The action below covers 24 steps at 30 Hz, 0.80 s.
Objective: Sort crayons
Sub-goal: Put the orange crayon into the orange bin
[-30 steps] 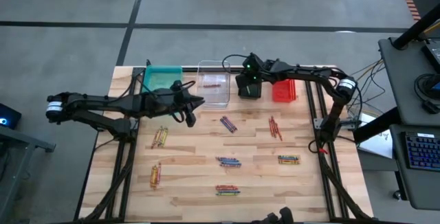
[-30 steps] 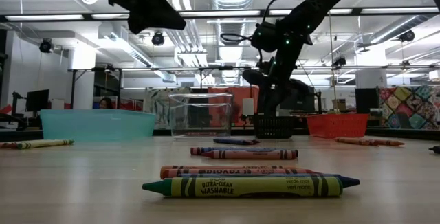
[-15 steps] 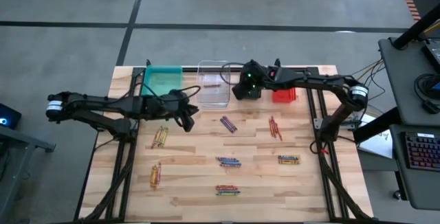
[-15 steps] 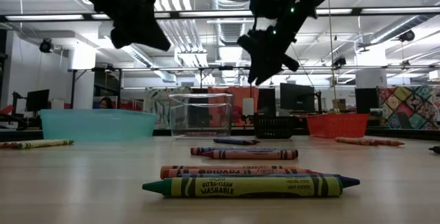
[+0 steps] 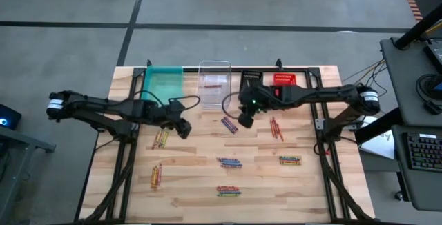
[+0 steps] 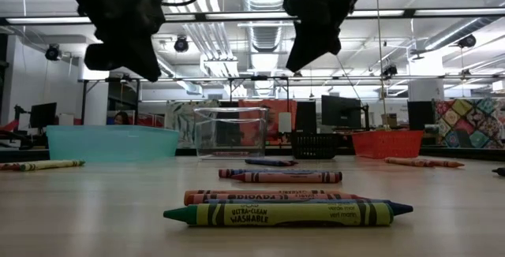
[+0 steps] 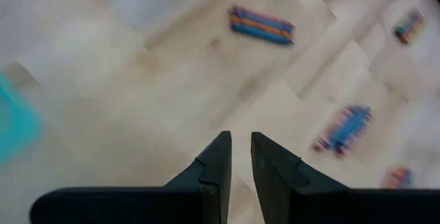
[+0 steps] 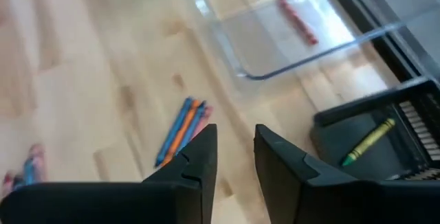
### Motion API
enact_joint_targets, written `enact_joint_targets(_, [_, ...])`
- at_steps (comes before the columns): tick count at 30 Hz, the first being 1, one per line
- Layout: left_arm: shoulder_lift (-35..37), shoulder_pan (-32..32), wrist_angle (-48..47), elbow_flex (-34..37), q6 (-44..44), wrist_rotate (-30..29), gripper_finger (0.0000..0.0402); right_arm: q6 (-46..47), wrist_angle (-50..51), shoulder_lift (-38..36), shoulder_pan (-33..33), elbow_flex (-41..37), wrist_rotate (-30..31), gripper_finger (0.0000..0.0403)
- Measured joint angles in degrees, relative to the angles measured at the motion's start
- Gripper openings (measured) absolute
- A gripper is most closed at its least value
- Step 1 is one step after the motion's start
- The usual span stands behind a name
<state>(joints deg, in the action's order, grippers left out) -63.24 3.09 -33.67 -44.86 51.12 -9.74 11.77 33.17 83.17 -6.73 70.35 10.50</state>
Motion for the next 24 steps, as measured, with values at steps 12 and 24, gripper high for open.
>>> enact_joint_targets(12, [-2.5,16.7,0.9,0.0,17.7,-1.6,0.0039,-8.1,-0.1,-0.3,5.0,0.0,0.0,0.0069])
enact_joint_targets(24, [-14.0,25.7,0.8,0.0,35.4,7.4,0.0039,-9.5,-1.8,-0.3,5.0,0.1,0.0,0.0063])
